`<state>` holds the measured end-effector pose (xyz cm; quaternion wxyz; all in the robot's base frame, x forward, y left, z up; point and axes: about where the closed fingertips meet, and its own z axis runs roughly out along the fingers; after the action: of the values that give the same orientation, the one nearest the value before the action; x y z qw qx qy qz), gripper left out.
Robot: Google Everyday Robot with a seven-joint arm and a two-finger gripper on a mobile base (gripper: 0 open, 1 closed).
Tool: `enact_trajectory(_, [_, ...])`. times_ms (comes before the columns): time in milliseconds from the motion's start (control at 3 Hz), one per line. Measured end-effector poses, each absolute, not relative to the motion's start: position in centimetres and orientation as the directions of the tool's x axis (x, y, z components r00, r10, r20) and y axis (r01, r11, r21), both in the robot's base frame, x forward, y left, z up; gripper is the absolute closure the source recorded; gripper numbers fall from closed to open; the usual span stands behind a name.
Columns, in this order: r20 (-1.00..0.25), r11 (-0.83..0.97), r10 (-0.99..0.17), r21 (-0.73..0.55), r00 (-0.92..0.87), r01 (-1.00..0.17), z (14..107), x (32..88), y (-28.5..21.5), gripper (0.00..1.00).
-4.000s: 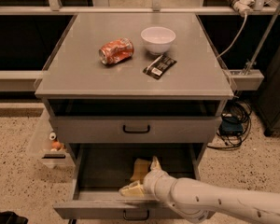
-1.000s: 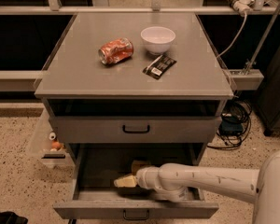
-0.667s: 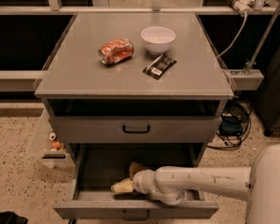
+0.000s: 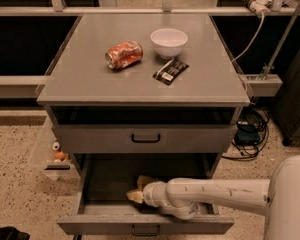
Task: Pick sponge from middle drawer and place on counter
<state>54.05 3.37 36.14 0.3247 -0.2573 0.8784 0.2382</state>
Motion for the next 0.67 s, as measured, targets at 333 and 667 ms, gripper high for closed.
enact_trajectory(333, [-0.693, 0.754, -0.297, 0.252, -0.657, -0.607, 36.14, 54.05, 3.38, 0.65])
enact_trajectory(667, [-0.693, 0.754, -0.297, 0.252, -0.657, -0.607, 36.17, 54.05, 3.38, 0.88])
